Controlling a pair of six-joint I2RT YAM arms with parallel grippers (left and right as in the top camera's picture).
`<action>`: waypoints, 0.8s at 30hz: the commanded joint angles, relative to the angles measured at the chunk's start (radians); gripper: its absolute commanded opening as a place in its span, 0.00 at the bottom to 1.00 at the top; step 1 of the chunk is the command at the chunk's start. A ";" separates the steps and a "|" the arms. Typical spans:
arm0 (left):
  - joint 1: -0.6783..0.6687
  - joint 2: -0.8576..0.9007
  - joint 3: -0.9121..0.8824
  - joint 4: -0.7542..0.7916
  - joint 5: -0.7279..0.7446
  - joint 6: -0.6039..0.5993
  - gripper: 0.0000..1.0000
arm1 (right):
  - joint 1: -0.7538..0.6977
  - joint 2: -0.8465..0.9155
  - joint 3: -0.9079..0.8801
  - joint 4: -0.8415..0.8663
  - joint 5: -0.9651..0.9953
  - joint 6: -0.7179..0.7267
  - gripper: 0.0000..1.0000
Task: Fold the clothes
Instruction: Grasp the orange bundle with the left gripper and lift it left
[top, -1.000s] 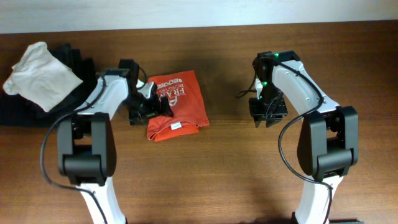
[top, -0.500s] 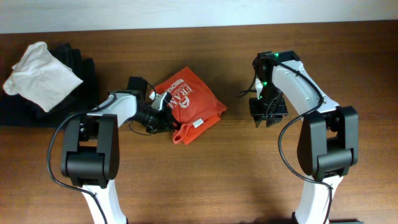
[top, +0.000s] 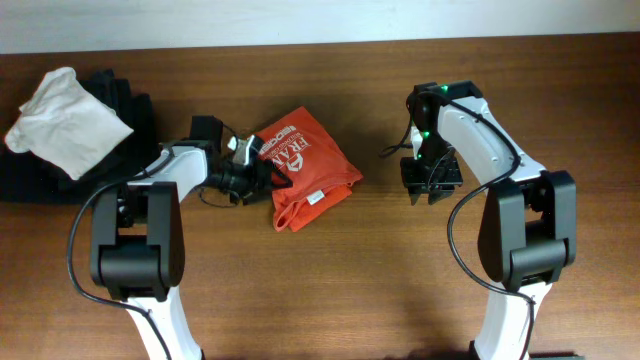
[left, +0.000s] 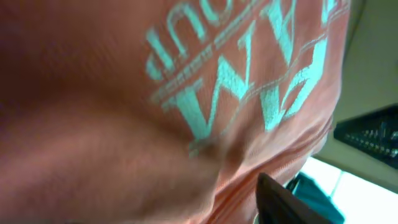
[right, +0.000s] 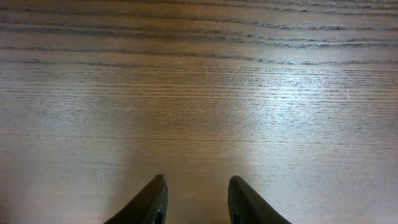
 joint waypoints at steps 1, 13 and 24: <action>-0.010 0.027 -0.006 0.037 -0.005 -0.180 0.71 | -0.008 -0.026 0.015 -0.003 0.011 -0.006 0.36; -0.141 0.027 -0.006 0.327 -0.206 -0.436 0.01 | -0.008 -0.026 0.015 -0.026 0.005 -0.018 0.36; 0.009 -0.053 0.067 0.242 -0.312 -0.195 0.00 | -0.009 -0.026 0.015 -0.031 0.008 -0.032 0.36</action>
